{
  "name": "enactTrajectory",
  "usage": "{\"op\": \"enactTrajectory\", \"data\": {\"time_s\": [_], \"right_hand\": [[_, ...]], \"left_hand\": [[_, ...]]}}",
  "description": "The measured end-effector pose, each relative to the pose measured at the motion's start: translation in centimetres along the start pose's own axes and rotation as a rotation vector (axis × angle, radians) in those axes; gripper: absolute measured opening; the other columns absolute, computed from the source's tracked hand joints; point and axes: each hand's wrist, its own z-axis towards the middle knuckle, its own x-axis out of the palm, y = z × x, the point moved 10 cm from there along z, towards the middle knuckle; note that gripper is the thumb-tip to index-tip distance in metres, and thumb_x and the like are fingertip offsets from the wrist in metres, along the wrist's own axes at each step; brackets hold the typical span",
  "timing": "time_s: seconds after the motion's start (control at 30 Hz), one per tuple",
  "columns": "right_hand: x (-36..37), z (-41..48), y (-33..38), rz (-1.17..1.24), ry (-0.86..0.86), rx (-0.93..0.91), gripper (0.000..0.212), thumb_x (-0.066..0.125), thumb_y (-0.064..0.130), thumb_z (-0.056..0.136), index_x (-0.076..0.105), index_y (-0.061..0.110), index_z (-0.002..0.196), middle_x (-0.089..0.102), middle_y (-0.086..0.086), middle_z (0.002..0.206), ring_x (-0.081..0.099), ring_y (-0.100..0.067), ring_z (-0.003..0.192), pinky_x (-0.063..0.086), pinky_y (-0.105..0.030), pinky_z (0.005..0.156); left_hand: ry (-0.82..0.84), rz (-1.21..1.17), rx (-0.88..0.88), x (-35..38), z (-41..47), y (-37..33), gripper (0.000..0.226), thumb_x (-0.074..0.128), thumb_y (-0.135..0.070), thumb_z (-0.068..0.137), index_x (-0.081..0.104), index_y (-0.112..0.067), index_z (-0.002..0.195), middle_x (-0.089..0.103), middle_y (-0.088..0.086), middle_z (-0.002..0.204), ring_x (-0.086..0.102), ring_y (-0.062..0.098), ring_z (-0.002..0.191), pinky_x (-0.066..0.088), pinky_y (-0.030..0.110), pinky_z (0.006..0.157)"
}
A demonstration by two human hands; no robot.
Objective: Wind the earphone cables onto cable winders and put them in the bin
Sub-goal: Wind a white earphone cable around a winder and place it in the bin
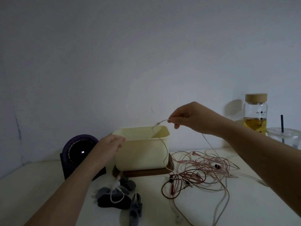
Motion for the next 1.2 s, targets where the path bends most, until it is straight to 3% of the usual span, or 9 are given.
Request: {"op": "enactTrajectory", "data": {"time_s": [0.07,0.17,0.27,0.4,0.5,0.63,0.73,0.93,1.2], "right_hand": [[0.6,0.3,1.0,-0.031,0.049,-0.03,0.012,0.061,0.022,0.091,0.072,0.018,0.093,0.069,0.008,0.074,0.037,-0.001,0.039,0.028,-0.009,0.041],[1.7,0.5,2.2,-0.065,0.112,-0.08,0.011,0.061,0.022,0.091,0.072,0.022,0.089,0.068,0.012,0.07,0.04,-0.002,0.045,0.031,-0.01,0.045],[1.5,0.4,2.7,-0.07,0.119,-0.105,0.014,0.06,0.02,0.091,0.068,0.028,0.082,0.068,0.011,0.071,0.049,0.0,0.05,0.036,-0.011,0.05],[1.4,-0.8,0.7,0.008,0.209,-0.036,0.01,0.067,0.023,0.087,0.068,0.031,0.093,0.069,0.009,0.066,0.05,-0.006,0.056,0.035,-0.019,0.054],[0.8,-1.6,-4.2,-0.092,0.2,0.104,0.015,0.067,0.019,0.087,0.066,0.023,0.101,0.069,0.006,0.066,0.052,-0.001,0.051,0.039,-0.014,0.052],[-0.9,-3.2,-13.7,-0.214,0.082,0.385,0.013,0.061,0.02,0.091,0.07,0.012,0.097,0.067,0.008,0.062,0.057,-0.004,0.052,0.046,-0.015,0.054],[-1.4,-4.7,-18.8,-0.265,0.046,0.531,0.017,0.057,0.016,0.092,0.072,0.007,0.095,0.068,0.007,0.064,0.064,-0.012,0.061,0.051,-0.023,0.062],[-2.2,-6.3,-22.4,0.084,-0.128,0.781,0.04,0.041,0.026,0.101,0.064,0.003,0.077,0.067,-0.006,0.06,0.05,-0.014,0.043,0.034,-0.023,0.044],[-8.1,-1.2,-13.4,0.181,-0.488,0.354,0.043,0.032,0.028,0.104,0.065,0.007,0.085,0.066,-0.002,0.072,0.06,-0.022,0.07,0.047,-0.029,0.061]], "left_hand": [[0.039,-0.025,0.133,1.7,-1.1,-3.1,0.021,0.045,-0.037,0.099,0.061,-0.028,0.109,0.061,-0.014,0.108,0.055,0.006,0.104,0.039,0.021,0.076],[0.141,-0.063,0.361,5.1,-2.9,-8.8,0.022,0.048,-0.039,0.097,0.05,-0.037,0.119,0.057,-0.027,0.107,0.053,-0.006,0.104,0.038,0.014,0.083],[0.247,-0.147,0.433,7.9,-3.7,-11.5,0.016,0.047,-0.032,0.098,0.062,-0.027,0.1,0.063,-0.019,0.075,0.063,0.0,0.074,0.049,0.023,0.083],[0.099,-0.124,0.425,6.4,-2.7,-10.7,0.03,0.044,-0.035,0.1,0.066,-0.029,0.081,0.043,-0.016,0.046,0.041,0.005,0.048,0.042,0.032,0.062],[-0.049,-0.191,0.377,3.9,-1.8,-9.4,0.032,0.041,-0.034,0.102,0.066,-0.025,0.085,0.044,-0.014,0.045,0.037,0.006,0.048,0.033,0.025,0.055],[-0.146,-0.702,0.163,0.3,0.3,-6.2,0.031,0.041,-0.029,0.103,0.06,-0.015,0.084,0.032,-0.01,0.048,0.026,0.005,0.042,0.024,0.02,0.043],[-0.069,-1.091,-0.012,0.5,1.5,-4.6,0.031,0.042,-0.031,0.103,0.056,-0.015,0.079,0.029,-0.01,0.045,0.024,0.004,0.035,0.024,0.014,0.036],[-0.115,-1.34,-0.073,0.1,2.3,-3.2,0.035,0.038,-0.034,0.103,0.051,-0.019,0.074,0.026,-0.011,0.041,0.023,0.005,0.032,0.023,0.012,0.036],[-0.133,-1.269,-0.083,0.6,2.3,-2.4,0.034,0.035,-0.032,0.104,0.05,-0.019,0.077,0.025,-0.011,0.038,0.022,0.005,0.03,0.021,0.012,0.035]]}}
